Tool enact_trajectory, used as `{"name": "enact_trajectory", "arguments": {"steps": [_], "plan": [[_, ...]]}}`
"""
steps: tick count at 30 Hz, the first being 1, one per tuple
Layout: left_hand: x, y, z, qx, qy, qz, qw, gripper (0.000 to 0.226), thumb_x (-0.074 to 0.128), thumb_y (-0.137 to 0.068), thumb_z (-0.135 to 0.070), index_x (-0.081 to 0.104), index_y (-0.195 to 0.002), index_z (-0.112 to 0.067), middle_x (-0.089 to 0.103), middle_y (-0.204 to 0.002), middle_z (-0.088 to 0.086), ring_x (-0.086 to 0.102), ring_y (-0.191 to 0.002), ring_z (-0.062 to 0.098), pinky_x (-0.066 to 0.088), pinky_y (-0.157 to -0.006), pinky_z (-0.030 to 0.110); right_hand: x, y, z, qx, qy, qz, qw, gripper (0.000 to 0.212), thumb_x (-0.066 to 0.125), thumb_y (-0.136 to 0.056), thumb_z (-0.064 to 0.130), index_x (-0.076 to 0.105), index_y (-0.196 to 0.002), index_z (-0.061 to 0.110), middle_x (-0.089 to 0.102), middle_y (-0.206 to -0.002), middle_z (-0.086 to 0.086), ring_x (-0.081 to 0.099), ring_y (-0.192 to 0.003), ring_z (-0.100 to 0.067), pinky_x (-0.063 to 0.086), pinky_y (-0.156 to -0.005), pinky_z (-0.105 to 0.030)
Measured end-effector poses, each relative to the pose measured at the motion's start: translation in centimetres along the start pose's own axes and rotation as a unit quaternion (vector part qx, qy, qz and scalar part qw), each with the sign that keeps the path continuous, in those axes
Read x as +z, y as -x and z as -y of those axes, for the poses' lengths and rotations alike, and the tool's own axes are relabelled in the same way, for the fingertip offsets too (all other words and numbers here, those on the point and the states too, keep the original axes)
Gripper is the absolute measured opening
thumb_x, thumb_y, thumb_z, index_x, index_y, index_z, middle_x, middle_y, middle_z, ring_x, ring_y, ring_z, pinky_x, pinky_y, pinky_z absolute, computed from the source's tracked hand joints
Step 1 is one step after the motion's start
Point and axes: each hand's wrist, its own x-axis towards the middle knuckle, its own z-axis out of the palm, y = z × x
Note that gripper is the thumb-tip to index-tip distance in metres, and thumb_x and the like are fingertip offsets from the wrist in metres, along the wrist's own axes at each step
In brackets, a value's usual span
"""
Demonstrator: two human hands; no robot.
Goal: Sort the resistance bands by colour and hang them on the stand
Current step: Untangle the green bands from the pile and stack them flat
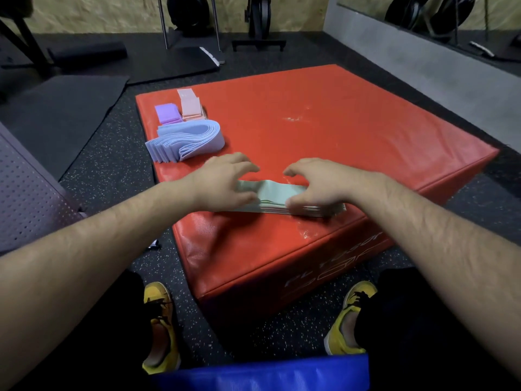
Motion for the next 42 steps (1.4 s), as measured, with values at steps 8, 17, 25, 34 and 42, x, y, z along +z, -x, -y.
{"name": "enact_trajectory", "arguments": {"steps": [8,17,25,34,42], "plan": [[1.8,-3.0,-1.3,-0.002,-0.027,0.11,0.994,0.078,0.075,-0.074,-0.061,0.051,-0.133,-0.017,0.056,-0.123,0.003,0.055,-0.114,0.025,0.045,-0.096,0.038,1.4,-1.6,1.7,-0.002,-0.017,0.031,0.999,0.082,0.081,-0.066,0.063,0.053,-0.132,0.022,0.06,-0.127,-0.001,0.057,-0.116,-0.025,0.048,-0.097,-0.041],[1.9,-3.2,-0.9,0.003,0.006,0.098,0.995,0.064,0.079,-0.074,-0.053,0.056,-0.12,-0.015,0.057,-0.111,0.002,0.054,-0.102,0.021,0.041,-0.082,0.031,1.9,-2.0,1.7,-0.019,-0.01,0.001,1.0,0.063,0.079,-0.07,0.061,0.06,-0.116,0.023,0.06,-0.111,0.003,0.058,-0.102,-0.022,0.05,-0.089,-0.04],[1.9,-3.2,-1.0,0.003,-0.016,0.103,0.995,0.068,0.074,-0.075,-0.061,0.056,-0.123,-0.017,0.058,-0.113,0.001,0.056,-0.105,0.022,0.044,-0.085,0.033,1.4,-1.7,1.7,-0.011,-0.025,0.022,0.999,0.069,0.078,-0.072,0.061,0.058,-0.125,0.021,0.061,-0.12,0.002,0.059,-0.108,-0.023,0.049,-0.092,-0.038],[1.6,-3.6,-2.7,0.118,0.047,-0.01,0.992,0.046,0.06,-0.078,-0.066,0.065,-0.1,-0.026,0.056,-0.11,-0.002,0.055,-0.1,0.023,0.048,-0.087,0.04,-1.8,1.9,-4.0,0.132,-0.149,-0.022,0.98,0.064,0.068,-0.086,0.058,0.057,-0.134,0.017,0.062,-0.13,-0.002,0.058,-0.118,-0.02,0.045,-0.1,-0.032],[2.2,-4.3,-2.9,0.147,0.072,0.015,0.986,0.027,0.076,-0.084,-0.04,0.066,-0.093,-0.017,0.052,-0.093,-0.004,0.048,-0.085,0.011,0.044,-0.081,0.029,1.2,2.7,-6.4,0.255,-0.381,0.087,0.884,0.033,0.073,-0.086,0.036,0.068,-0.096,0.006,0.064,-0.073,-0.004,0.061,-0.065,-0.02,0.053,-0.061,-0.031]]}}
